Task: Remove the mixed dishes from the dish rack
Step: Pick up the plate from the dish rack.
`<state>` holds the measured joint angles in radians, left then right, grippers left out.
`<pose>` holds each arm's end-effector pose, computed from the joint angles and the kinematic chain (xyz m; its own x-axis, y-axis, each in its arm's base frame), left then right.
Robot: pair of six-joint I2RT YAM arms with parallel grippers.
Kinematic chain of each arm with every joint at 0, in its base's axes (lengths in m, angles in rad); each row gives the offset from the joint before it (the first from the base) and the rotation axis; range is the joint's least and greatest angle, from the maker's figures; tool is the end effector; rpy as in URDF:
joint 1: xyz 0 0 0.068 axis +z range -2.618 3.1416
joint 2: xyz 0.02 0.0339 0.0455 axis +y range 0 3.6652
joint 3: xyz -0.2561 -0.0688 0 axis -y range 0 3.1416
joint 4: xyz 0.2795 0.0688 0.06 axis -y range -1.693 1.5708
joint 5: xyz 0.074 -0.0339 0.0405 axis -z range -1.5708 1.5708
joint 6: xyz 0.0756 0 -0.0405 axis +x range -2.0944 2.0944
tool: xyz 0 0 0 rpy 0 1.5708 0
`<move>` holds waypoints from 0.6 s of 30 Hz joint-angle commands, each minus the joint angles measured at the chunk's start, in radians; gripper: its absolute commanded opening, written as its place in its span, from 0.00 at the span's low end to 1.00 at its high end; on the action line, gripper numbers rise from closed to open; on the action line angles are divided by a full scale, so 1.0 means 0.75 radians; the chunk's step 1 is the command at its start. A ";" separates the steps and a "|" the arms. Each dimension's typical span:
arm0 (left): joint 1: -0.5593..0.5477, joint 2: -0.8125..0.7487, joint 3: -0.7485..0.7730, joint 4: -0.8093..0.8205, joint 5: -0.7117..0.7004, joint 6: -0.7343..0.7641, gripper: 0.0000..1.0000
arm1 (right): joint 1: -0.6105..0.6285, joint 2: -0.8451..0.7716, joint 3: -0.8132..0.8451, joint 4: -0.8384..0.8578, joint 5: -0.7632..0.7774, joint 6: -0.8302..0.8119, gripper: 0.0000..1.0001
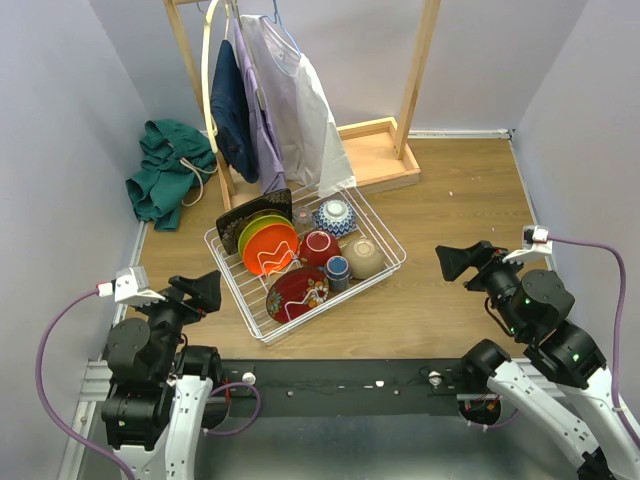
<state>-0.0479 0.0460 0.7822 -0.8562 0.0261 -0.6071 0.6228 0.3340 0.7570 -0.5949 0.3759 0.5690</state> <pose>0.0793 -0.0058 0.3395 -0.1403 -0.5642 -0.8136 -0.0076 0.8223 -0.5690 0.1384 0.0652 0.3422 -0.2511 0.4367 -0.8639 -0.1347 0.8680 0.4779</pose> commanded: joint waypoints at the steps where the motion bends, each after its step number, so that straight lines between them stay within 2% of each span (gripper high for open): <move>1: 0.005 0.006 0.000 0.002 0.014 0.006 0.99 | 0.006 -0.004 -0.013 -0.015 -0.012 0.017 1.00; 11: 0.005 0.137 0.023 0.025 0.157 0.106 0.99 | 0.008 0.031 -0.026 0.034 -0.019 0.006 1.00; 18: 0.005 0.325 0.090 0.039 0.188 0.177 0.99 | 0.006 0.107 -0.009 0.065 -0.127 -0.018 1.00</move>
<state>-0.0479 0.2211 0.7998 -0.8536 0.1158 -0.5270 0.6228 0.3820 0.7483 -0.5835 0.3561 0.5720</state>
